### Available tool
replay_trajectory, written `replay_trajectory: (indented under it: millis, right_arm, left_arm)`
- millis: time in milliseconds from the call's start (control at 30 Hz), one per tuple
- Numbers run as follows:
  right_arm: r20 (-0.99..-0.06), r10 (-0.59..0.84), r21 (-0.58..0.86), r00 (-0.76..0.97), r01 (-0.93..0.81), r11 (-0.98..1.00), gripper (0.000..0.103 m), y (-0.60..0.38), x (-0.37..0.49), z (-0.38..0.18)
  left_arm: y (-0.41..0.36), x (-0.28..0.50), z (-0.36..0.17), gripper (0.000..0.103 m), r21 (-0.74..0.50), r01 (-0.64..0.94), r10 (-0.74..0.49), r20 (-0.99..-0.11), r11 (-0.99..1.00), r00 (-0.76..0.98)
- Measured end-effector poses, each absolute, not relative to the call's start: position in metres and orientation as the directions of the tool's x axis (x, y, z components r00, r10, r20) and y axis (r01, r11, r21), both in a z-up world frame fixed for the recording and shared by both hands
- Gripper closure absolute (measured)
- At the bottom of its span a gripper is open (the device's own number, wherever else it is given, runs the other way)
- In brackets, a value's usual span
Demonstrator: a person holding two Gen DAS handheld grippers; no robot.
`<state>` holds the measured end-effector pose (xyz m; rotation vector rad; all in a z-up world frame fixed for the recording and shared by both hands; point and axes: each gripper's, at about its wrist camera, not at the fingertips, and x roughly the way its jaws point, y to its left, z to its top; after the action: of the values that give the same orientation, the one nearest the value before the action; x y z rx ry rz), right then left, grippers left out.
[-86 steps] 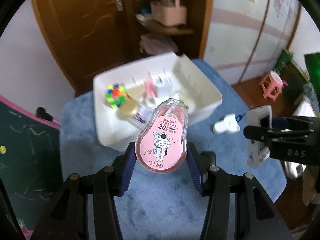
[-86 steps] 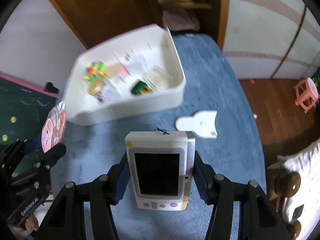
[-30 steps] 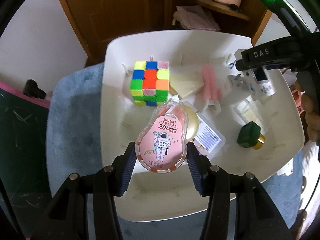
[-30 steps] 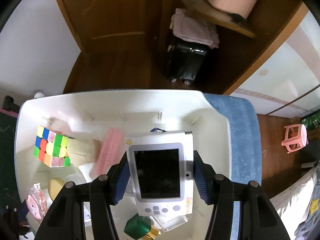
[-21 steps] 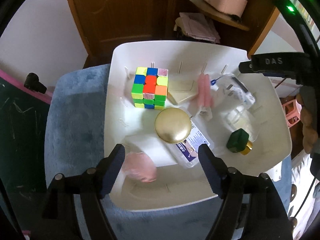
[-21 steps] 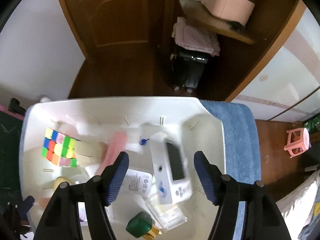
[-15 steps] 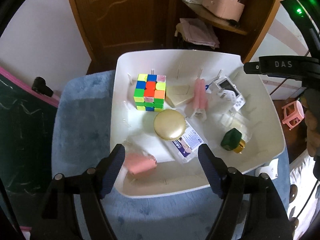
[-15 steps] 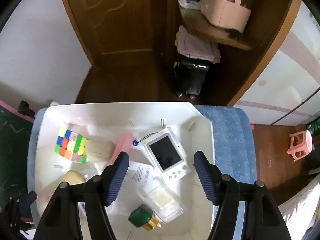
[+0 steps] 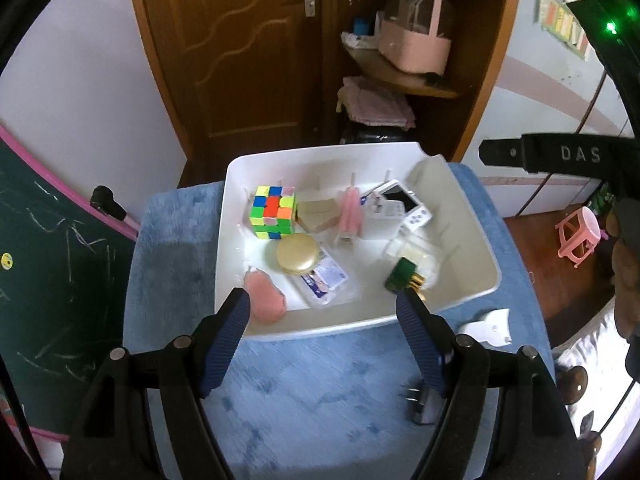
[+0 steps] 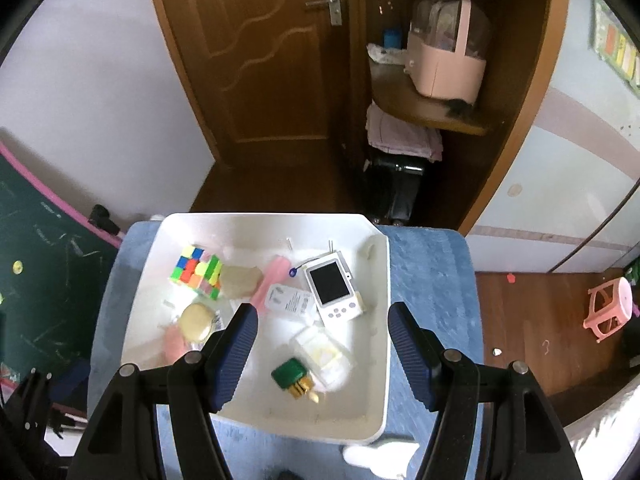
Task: Organize rigid objects
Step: 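Withdraw both tools toward the black plug and white scraper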
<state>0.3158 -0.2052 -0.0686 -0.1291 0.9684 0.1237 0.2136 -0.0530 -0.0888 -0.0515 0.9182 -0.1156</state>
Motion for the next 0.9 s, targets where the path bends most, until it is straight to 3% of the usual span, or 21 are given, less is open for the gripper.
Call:
replay_trajectory:
  millis: [400, 767, 900]
  right_arm:
    - [-0.799, 0.085, -0.050, 0.596, -0.207, 0.977, 0.035, -0.251, 0.233, -0.040]
    - [-0.809, 0.061, -0.124, 0.584, -0.272, 0.954, 0.034, -0.290, 0.193, -0.062]
    - [-0.808, 0.037, -0.192, 0.588, -0.321, 0.927, 0.029, -0.292, 0.189, -0.077]
  left_arm:
    - [-0.097, 0.162, -0.089, 0.025, -0.089, 0.094, -0.128, -0.797, 0.992, 0.591]
    - [-0.130, 0.137, -0.125, 0.025, -0.102, 0.129, -0.154, -0.845, 0.986, 0.513]
    - [-0.137, 0.137, -0.145, 0.025, -0.108, 0.155, -0.169, -0.868, 0.982, 0.467]
